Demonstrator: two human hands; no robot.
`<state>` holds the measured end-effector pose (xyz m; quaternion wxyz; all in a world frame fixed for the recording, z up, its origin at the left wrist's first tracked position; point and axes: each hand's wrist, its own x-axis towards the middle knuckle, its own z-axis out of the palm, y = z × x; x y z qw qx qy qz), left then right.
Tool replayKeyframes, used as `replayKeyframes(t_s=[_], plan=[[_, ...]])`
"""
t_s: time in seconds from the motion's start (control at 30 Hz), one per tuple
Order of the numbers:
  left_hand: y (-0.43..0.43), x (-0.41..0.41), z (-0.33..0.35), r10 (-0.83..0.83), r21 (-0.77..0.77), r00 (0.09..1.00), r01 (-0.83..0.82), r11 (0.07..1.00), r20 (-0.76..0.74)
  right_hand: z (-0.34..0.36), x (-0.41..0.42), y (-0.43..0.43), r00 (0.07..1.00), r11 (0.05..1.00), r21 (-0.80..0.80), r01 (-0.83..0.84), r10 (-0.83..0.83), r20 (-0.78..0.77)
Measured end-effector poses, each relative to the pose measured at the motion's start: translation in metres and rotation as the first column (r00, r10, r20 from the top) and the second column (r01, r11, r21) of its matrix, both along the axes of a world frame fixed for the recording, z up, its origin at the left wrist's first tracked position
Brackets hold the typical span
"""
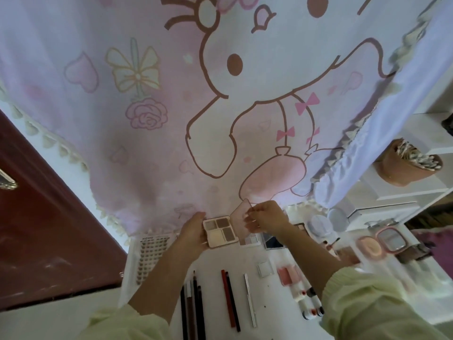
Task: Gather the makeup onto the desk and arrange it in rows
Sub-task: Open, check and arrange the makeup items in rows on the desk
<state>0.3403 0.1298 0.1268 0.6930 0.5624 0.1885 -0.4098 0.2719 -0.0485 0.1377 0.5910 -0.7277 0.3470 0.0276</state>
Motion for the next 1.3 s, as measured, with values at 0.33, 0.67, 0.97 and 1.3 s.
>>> replayKeyframes(t_s=[0.33,0.67,0.97,1.3], plan=[[-0.014,-0.001,-0.073,-0.055,0.178,0.998,0.054,0.983,0.001,-0.096,0.007,0.008,0.984,0.996,-0.086,0.017,-0.032,-0.175],[-0.017,0.012,-0.083,-0.154,0.273,0.988,0.154,0.95,-0.022,-0.118,0.015,0.016,0.983,0.99,-0.107,0.095,-0.11,-0.144],[-0.021,0.013,-0.089,-0.246,0.345,0.968,0.214,0.914,0.053,-0.119,0.014,0.01,0.981,0.99,-0.128,0.055,-0.078,-0.18],[-0.015,0.008,-0.084,-0.342,0.399,0.935,0.279,0.874,0.095,-0.095,0.015,0.002,0.948,0.878,-0.409,-0.251,0.138,-0.286]])
